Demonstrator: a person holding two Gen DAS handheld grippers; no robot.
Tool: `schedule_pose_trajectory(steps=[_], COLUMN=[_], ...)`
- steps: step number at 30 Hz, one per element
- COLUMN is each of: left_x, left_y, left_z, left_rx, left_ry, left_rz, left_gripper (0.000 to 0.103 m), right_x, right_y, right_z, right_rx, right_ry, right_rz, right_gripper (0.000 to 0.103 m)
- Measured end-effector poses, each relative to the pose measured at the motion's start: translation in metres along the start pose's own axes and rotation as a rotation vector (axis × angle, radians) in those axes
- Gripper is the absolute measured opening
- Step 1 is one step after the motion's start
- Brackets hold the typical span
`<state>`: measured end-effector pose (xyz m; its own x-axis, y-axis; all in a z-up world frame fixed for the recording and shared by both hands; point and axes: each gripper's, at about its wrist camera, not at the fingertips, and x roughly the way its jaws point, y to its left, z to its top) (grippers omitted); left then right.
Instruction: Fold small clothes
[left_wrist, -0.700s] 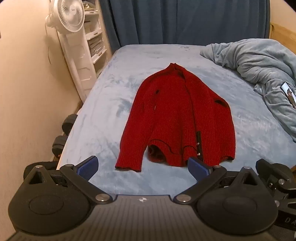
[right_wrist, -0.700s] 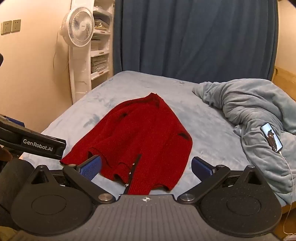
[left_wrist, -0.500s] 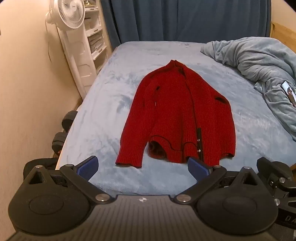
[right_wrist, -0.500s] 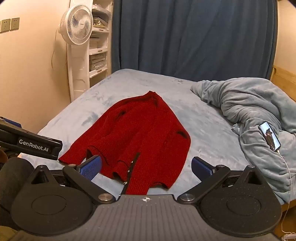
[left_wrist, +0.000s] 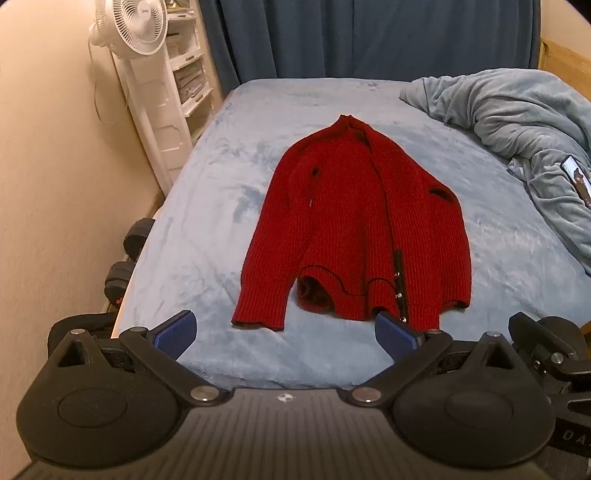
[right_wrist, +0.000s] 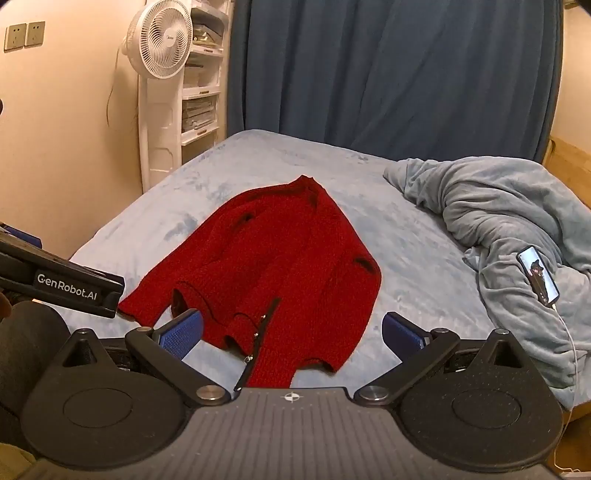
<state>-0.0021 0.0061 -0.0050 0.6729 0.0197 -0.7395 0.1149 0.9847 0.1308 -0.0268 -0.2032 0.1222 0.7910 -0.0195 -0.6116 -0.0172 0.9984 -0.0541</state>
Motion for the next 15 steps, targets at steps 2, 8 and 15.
schedule_pose_trajectory(steps=[2,8,15], left_x=[0.0002,0.0011,0.0042], left_y=[0.0003,-0.0015,-0.0009], left_z=[0.0000,0.0001,-0.0001], left_rx=[-0.001,0.004,0.003], left_ry=[0.001,0.004,0.013], left_rz=[0.000,0.005,0.002], left_gripper=[0.103,0.103,0.103], right_x=[0.0002,0.0005,0.0035], right_y=[-0.0004,0.0007,0.0003], right_z=[0.0010,0.0005,0.0015], right_rx=[0.001,-0.006,-0.007], right_ry=[0.001,0.006,0.015], right_rz=[0.001,0.001,-0.004], right_gripper=[0.102,0.102,0.102])
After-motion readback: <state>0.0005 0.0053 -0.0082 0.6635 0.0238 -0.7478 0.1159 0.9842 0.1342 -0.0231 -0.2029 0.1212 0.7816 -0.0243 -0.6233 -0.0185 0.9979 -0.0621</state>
